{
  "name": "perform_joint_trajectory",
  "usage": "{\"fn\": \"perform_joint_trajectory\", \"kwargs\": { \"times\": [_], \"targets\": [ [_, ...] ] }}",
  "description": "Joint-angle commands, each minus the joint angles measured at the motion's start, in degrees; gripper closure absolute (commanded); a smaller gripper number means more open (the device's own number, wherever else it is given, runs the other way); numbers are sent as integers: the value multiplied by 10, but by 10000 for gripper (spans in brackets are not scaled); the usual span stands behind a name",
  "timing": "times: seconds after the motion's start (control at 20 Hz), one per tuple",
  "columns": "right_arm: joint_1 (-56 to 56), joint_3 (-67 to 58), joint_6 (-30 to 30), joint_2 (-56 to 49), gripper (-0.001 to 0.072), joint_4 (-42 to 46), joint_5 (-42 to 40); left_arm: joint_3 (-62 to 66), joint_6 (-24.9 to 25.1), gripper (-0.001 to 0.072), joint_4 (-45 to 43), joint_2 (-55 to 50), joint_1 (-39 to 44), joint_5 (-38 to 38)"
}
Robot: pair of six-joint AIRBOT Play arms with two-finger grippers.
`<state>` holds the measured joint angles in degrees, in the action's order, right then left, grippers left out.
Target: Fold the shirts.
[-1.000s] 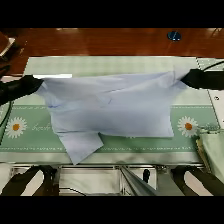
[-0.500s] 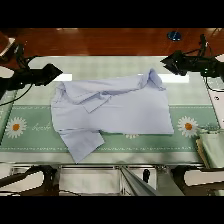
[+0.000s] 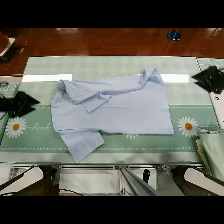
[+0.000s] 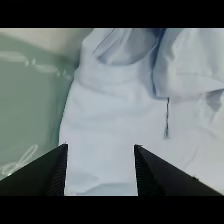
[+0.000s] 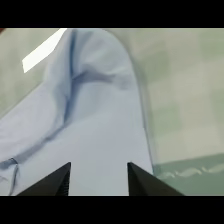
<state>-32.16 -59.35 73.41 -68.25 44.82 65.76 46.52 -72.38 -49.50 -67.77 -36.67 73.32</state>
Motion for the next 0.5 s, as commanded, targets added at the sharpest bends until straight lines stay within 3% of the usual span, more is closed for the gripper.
{"fn": "perform_joint_trajectory", "kwargs": {
  "times": [0.0, 0.2, 0.45],
  "targets": [
    [-50, 196, -21, 149, 296, 20, -26, -162, 37, 201, 64, 44, -69, 29],
    [-49, 315, -41, 202, 296, -56, -9, -226, 36, 201, 58, 30, -69, 7],
    [-23, 335, -47, 201, 297, -59, 0, -231, 59, 204, 61, 30, -50, -42]
  ]
}}
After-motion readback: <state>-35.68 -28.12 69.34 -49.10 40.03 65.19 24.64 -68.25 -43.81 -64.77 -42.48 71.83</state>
